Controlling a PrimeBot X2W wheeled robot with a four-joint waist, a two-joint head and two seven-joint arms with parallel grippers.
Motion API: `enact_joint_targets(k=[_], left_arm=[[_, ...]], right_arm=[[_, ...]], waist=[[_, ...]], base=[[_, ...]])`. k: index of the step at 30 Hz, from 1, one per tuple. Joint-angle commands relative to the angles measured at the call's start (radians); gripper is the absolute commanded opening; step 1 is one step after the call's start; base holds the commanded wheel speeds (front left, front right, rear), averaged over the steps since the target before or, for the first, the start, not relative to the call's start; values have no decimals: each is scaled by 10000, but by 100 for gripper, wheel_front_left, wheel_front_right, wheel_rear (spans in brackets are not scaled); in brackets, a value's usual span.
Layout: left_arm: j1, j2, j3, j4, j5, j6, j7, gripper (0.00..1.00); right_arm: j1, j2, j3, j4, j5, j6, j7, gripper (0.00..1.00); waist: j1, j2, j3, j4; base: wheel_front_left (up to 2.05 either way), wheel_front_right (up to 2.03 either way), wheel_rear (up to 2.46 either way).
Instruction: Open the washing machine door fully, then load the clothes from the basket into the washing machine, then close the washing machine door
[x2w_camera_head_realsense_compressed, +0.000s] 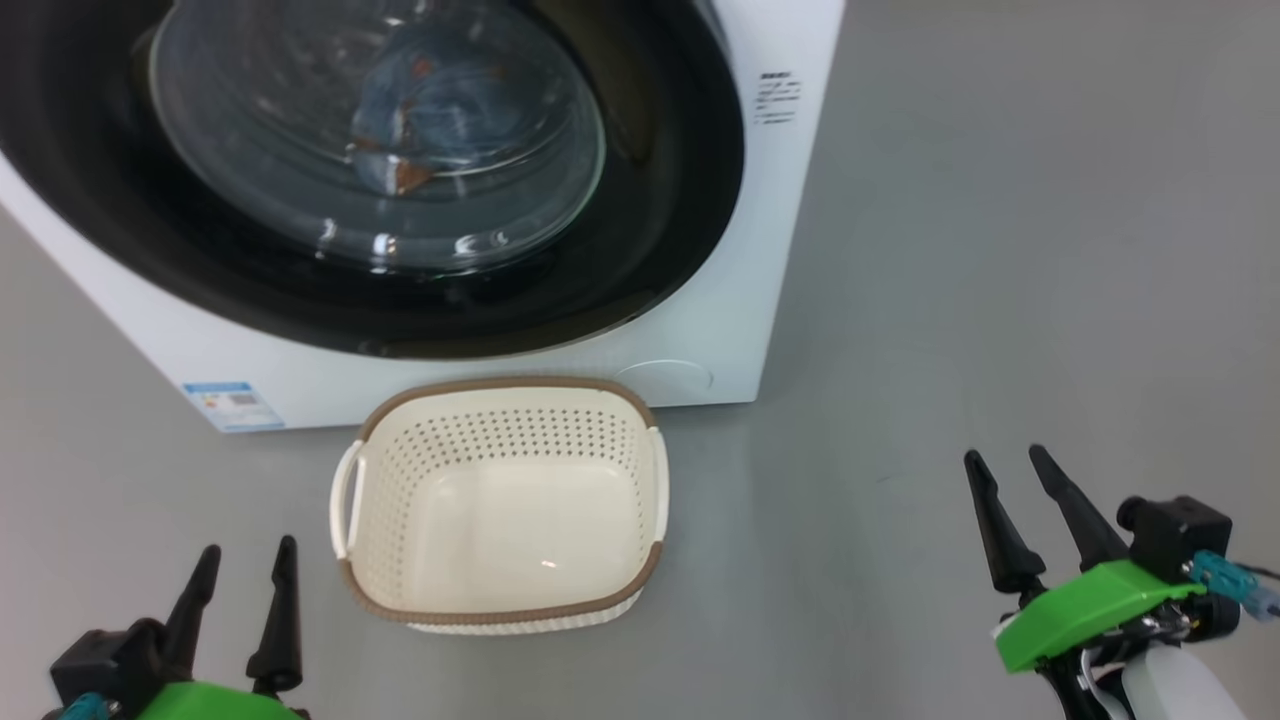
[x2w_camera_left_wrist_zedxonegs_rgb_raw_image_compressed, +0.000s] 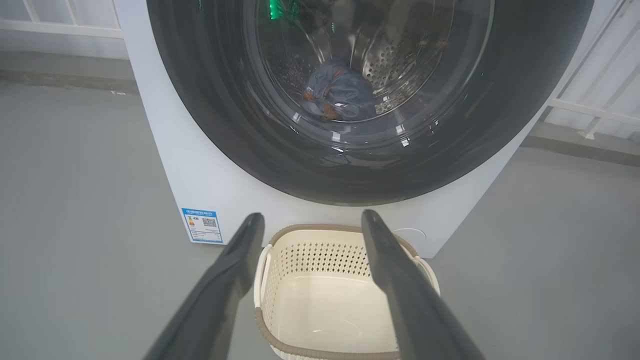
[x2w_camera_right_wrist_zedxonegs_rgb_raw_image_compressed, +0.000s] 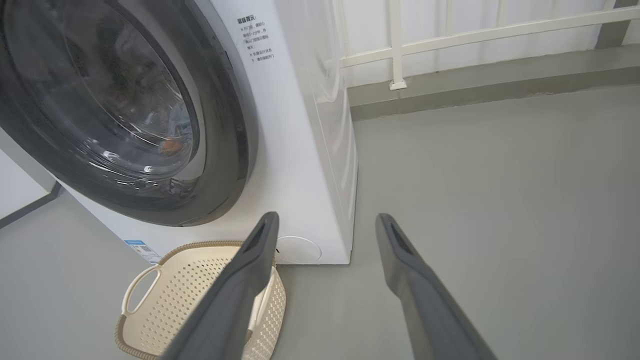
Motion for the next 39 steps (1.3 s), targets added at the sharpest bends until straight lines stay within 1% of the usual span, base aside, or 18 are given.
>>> enact_joint_targets(k=[1,11,18,22,33,34,37,39], left_arm=[[-91,286,430,-148,22,-15,-65,100],[239,197,692,-174,105,-15,-65,100],[277,205,731,-209,142,-15,-65,100],[318,240,582,-365,28,-15,-65,100],[451,286,593,-271,26,-15,-65,100],[582,9,208,-95,-31,0,3,0],[698,-225,139,223,-59,2,22,0],[702,-277,149,244,-212,2,66,0]], right_arm=[[171,-27,130,-302,-27,-57,-48,100],[914,1,-286,-482,-51,-57,-48,100],[1002,50,-393,-481,-87,-57,-48,100],[1029,65,-413,-469,-99,-57,-48,100],[1125,95,-378,-451,-118,-57,-48,100],[1138,164,-597,-226,-13,0,4,0],[1167,296,-578,111,28,4,21,0],[1172,338,-597,128,181,3,72,0]], waist=[[0,-1,-142,-202],[0,-1,-385,-499],[0,-1,-447,-511],[0,-1,-485,-506],[0,-1,-655,-479],[0,-1,-654,-483],[0,-1,-657,-483],[1,-1,-661,-480]], base=[[0,0,0],[0,0,0],[0,0,0],[0,0,0],[0,0,0],[0,0,0],[0,0,0],[0,0,0]])
